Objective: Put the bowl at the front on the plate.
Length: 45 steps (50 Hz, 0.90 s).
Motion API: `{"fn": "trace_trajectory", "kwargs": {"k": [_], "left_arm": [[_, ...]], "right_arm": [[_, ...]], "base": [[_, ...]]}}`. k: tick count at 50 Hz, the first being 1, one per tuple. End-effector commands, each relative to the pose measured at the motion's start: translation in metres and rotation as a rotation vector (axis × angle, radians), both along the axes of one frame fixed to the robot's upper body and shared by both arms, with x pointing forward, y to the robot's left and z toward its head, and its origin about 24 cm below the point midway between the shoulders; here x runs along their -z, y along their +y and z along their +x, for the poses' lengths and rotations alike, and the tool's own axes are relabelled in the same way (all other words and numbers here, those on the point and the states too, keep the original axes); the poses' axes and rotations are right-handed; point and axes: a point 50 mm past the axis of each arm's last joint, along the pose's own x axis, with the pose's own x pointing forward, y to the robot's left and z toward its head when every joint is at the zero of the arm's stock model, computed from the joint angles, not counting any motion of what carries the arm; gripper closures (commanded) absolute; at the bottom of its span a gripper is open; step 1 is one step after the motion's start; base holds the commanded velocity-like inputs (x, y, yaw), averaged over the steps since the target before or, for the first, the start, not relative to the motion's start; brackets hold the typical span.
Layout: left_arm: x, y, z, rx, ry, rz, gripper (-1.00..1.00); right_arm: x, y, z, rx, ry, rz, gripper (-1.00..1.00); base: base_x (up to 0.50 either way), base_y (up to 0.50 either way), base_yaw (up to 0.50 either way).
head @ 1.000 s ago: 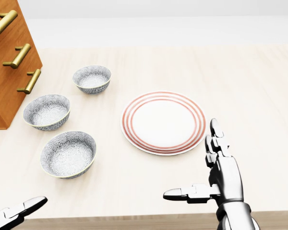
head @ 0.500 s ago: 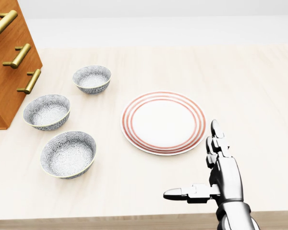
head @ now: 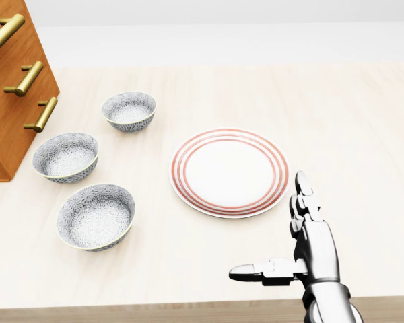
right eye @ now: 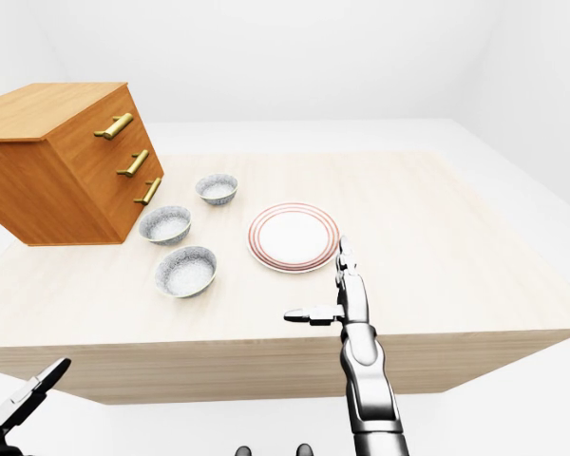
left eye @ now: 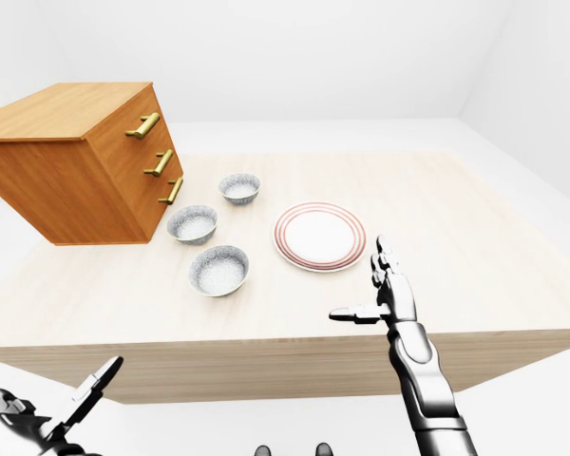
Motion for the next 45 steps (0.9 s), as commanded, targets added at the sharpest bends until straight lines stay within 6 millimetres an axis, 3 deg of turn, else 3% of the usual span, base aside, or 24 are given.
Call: {"fn": "trace_trajectory", "kwargs": {"k": [1, 31, 45], "left_arm": [[-0.0018, -0.0002, -0.0025, -0.008, -0.006, 0.004, -1.00], [-0.0012, 0.0006, -0.0022, -0.010, 0.006, 0.012, -1.00], [-0.0040, 0.0006, -0.0044, -0.011, -0.008, 0.015, -1.00]], "right_arm": [[0.0017, -0.0001, 0.0006, 0.004, 0.018, -0.011, -1.00], [-0.0017, 0.0032, -0.0001, -0.017, -0.006, -0.041, -1.00], [-0.0051, 0.0064, 0.0009, -0.038, -0.022, -0.064, -1.00]], "base": [[0.00, 0.00, 0.00], [0.00, 0.00, 0.00], [0.48, 0.00, 0.00]]}}
